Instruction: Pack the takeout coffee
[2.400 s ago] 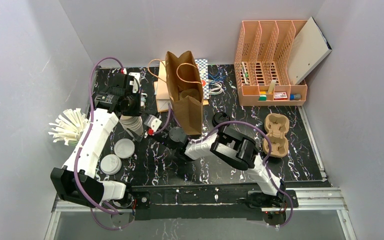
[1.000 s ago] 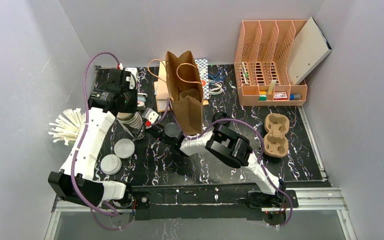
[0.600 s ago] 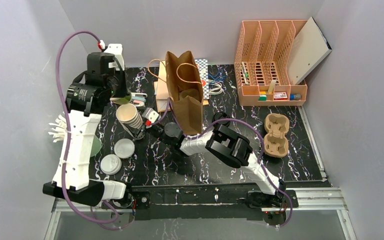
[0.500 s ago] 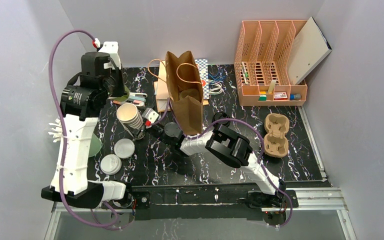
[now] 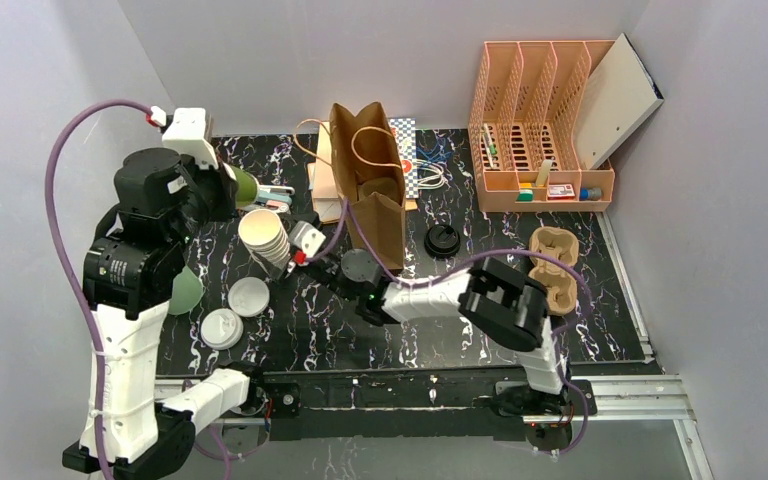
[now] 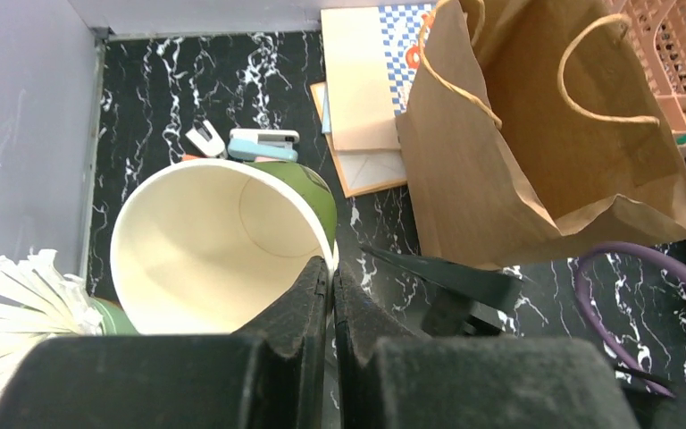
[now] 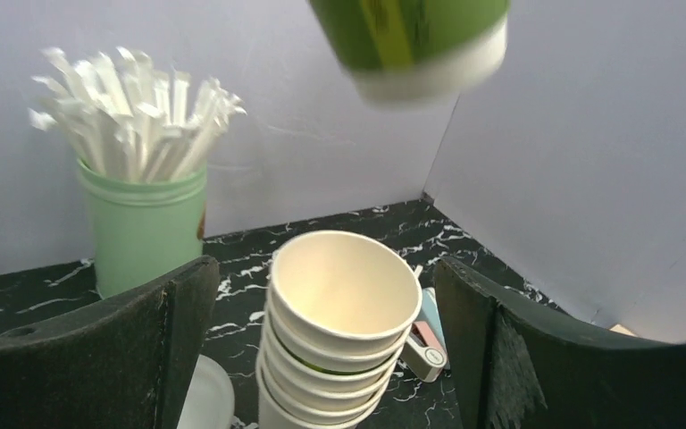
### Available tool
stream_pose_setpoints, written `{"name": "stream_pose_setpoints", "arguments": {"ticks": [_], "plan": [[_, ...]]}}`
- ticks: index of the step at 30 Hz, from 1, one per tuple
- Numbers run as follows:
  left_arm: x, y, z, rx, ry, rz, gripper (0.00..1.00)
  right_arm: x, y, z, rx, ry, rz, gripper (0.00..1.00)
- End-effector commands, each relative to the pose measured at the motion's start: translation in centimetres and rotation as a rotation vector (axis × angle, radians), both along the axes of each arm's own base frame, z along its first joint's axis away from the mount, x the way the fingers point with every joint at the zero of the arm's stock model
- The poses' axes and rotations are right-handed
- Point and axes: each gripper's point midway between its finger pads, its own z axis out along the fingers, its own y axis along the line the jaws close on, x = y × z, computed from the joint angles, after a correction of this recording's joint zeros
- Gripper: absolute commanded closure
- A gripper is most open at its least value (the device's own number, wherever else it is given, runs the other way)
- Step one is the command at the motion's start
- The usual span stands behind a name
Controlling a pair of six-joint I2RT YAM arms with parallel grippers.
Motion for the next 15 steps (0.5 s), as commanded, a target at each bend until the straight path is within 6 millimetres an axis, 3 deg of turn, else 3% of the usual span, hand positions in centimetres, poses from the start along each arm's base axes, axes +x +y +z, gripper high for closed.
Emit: {"name": "stream_pose_setpoints", "arguments": {"ticks": [1, 5, 11, 15], "plan": [[-0.2, -0.9, -2.5, -0.014, 0.065, -0.043, 1.00, -2.6, -2.7, 4.4, 0.044, -0.023, -0.029, 0.02], [-0.7, -2.3, -4.1, -0.063, 0.115, -0.098, 1.00, -4.4, -5.0, 4.9, 0.019, 0.022, -0.016, 0.02], [-2.0, -6.7, -7.9, -0.190, 0.250, -0.301, 1.00, -6.3, -10.4, 5.0, -0.069, 0.135, -0.006, 0.02], [-3.1, -7.8, -9.0, -0.236, 0.283, -0.359, 1.00, -7.6, -13.8, 5.2, -0.099, 0.185, 0.007, 0.02]]}}
